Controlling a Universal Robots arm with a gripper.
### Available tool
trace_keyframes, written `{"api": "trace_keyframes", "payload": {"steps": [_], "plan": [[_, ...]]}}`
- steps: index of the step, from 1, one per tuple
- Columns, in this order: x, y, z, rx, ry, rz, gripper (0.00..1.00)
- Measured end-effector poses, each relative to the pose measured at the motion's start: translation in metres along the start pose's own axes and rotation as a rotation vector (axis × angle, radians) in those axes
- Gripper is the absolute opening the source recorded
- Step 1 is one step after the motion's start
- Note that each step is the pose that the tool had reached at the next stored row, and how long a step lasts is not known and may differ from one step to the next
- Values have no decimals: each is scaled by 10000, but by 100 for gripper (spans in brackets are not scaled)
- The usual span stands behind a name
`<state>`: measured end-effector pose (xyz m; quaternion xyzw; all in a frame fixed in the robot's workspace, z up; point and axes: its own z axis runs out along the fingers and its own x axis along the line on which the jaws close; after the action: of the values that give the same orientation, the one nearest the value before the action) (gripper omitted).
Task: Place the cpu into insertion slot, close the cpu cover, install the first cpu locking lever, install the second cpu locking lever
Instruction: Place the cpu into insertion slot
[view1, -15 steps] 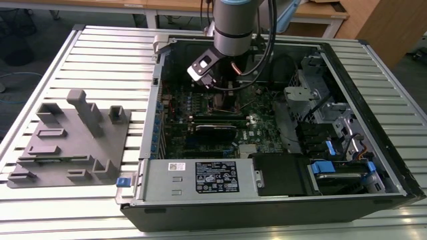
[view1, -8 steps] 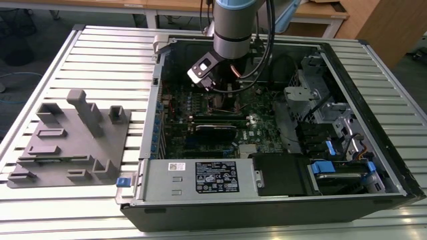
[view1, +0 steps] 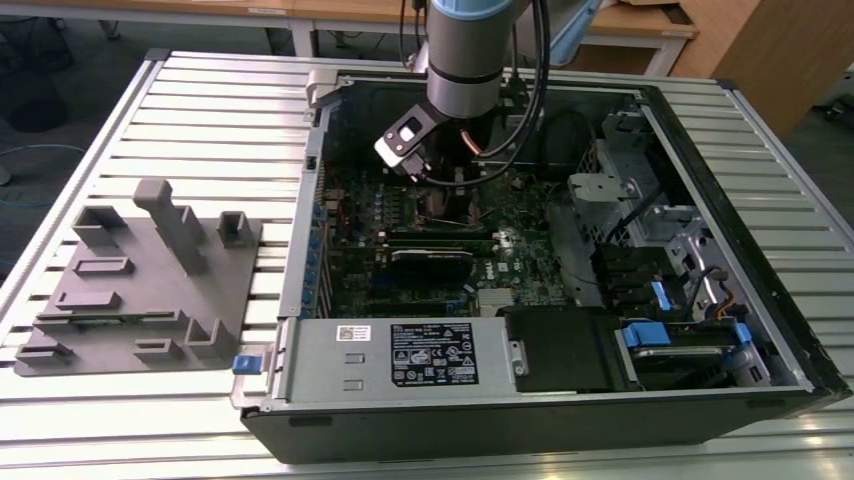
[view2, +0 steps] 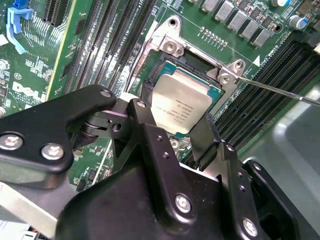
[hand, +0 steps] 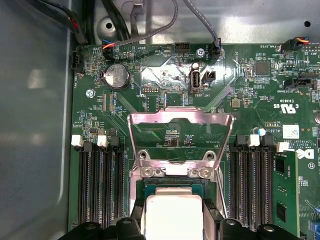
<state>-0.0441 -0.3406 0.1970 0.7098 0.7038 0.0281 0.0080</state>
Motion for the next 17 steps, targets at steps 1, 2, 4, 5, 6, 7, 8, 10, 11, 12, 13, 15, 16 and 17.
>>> {"api": "trace_keyframes", "payload": {"steps": [1,2,4,5,6,7,8,10,11,12,13,15,16,17], "plan": [[-2,0,1,-1,2,0,54],[-4,0,0,0,1,0,54],[-15,0,0,0,-1,-1,54],[-15,0,1,1,-2,-1,54],[-16,0,3,1,-1,-1,54],[-16,0,5,1,-1,-1,54],[-16,0,7,1,-2,-1,54],[-16,0,13,0,0,-1,54],[-16,0,16,0,0,-1,54],[-16,-1,18,1,-2,-1,54],[-17,-1,18,2,-3,-1,54],[-16,-1,19,2,-2,-1,54],[-16,-1,19,1,-1,-1,54],[-16,-1,20,1,-1,-1,54]]}}
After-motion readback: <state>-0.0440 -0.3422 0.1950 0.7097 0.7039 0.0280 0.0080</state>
